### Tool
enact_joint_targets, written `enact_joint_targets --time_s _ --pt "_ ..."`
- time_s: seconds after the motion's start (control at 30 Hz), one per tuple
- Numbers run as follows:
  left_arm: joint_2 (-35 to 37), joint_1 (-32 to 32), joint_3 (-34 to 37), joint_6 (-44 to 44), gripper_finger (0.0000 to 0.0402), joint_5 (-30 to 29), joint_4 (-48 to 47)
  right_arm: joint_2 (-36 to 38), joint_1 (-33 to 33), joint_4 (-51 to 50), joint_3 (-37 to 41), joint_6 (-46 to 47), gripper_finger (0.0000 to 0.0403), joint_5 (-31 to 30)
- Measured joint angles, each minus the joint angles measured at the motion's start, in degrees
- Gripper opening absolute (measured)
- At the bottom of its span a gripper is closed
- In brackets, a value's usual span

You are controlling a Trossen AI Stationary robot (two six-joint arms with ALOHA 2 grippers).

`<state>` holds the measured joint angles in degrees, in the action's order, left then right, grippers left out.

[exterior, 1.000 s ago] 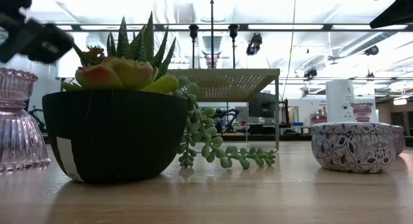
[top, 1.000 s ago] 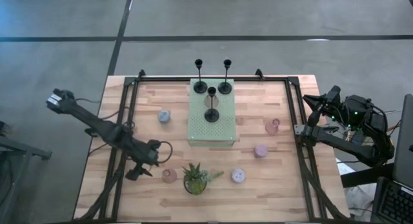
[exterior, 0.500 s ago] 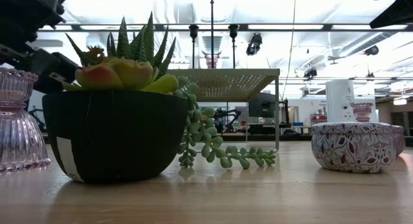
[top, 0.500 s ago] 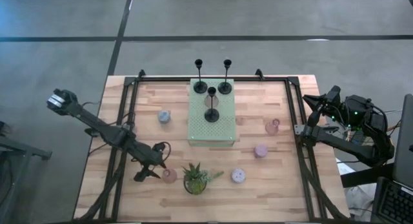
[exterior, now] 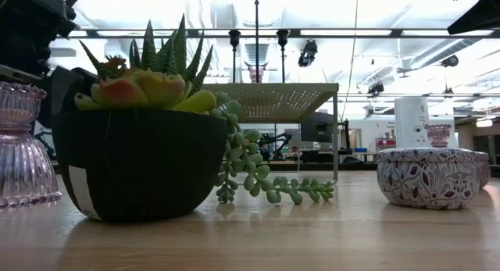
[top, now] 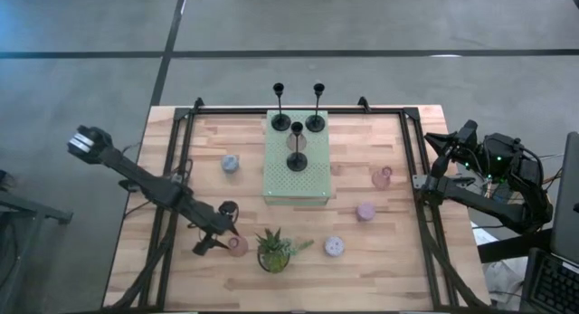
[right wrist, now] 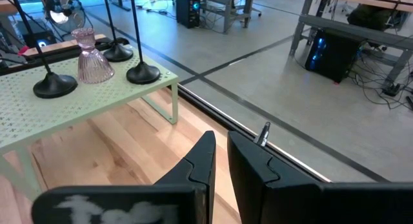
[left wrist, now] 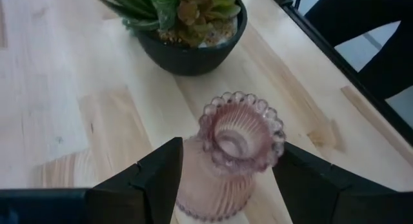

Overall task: Pick & Place candle stick holders
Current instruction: Put the bottom pink glass candle holder on the shelf

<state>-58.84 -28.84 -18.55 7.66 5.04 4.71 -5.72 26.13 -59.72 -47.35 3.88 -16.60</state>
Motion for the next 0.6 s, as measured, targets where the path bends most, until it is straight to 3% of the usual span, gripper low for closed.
enact_joint_targets --time_s 0.4,0.6 --pt "-10.4 0.0 0.0 -1.8 0.0228 0.6 13.5 0.0 0.0 0.0 0.0 0.0 0.0034 0.0" --pt "-12.3 0.0 -0.3 -1.9 0.0158 2.1 14.3 0.0 0.0 0.0 0.0 0.0 0.0034 0.0"
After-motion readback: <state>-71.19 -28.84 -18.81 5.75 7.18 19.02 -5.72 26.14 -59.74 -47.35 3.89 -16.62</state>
